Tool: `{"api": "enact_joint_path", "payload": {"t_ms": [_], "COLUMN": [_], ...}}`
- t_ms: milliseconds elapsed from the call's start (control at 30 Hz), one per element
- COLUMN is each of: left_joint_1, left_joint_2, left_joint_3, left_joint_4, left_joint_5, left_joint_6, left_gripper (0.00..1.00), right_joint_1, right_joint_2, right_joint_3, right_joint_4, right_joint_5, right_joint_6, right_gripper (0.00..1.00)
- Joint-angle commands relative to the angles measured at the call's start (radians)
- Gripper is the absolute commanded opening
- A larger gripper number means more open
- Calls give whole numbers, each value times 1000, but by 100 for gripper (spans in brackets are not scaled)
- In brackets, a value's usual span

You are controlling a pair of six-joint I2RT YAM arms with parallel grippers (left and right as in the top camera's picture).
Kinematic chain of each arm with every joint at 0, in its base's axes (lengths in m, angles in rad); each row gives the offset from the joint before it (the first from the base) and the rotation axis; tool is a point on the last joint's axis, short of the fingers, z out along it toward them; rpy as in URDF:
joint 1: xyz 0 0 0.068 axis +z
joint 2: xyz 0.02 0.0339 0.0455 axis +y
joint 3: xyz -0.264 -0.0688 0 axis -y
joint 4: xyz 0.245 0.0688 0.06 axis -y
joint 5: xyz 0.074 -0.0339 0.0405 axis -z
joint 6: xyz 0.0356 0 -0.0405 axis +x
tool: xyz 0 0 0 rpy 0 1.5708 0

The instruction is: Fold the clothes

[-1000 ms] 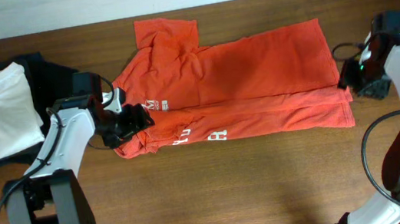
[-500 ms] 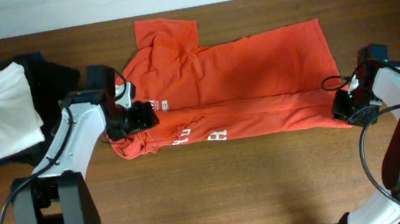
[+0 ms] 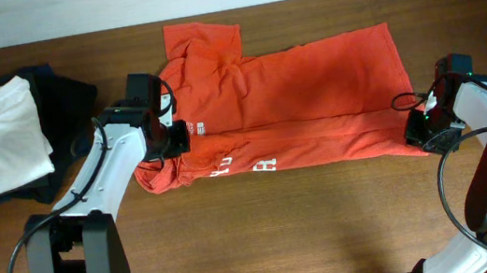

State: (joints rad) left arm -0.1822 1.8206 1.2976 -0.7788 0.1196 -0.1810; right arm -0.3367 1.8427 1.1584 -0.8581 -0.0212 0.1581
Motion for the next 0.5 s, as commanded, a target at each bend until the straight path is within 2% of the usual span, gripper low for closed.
{"api": "enact_joint_path", "payload": {"t_ms": [0,67,133,167,200,233,333,367,400,467], "left_joint_1": [2,21,91,125,149,164,174,172,172,172], "left_joint_2": [-7,-7,-7,-7,-7,-7,-6,-5,0,0], "left_joint_3": [29,101,210,240,245,245,243,241,225,176], "left_joint_4": [61,114,188,214,226,211,-71,-179,-320,-321], "left_joint_5": [-9,-8,24,85,156,204,166,98,-50,-91], "left_joint_6": [-9,-54,-216,-277,-294,-293,-142,-108,-107,-67], "left_gripper": [0,1,1,21,75,99,99,99,99,89], "right_joint_1": [5,5,5,5,5,5,5,5,5,5], "right_joint_2": [-2,-2,-2,-2,-2,-2,-2,-2,-2,-2], "right_joint_3": [-6,-6,-6,-6,-6,-6,-6,-6,-6,-6], "right_joint_4": [3,3,2,2,2,2,3,3,3,3], "right_joint_5": [-2,-2,-2,-2,-2,-2,-2,-2,-2,-2], "right_joint_6": [7,7,7,7,7,7,7,7,7,7], "right_gripper": [36,36,36,36,36,36,36,36,36,36]}}
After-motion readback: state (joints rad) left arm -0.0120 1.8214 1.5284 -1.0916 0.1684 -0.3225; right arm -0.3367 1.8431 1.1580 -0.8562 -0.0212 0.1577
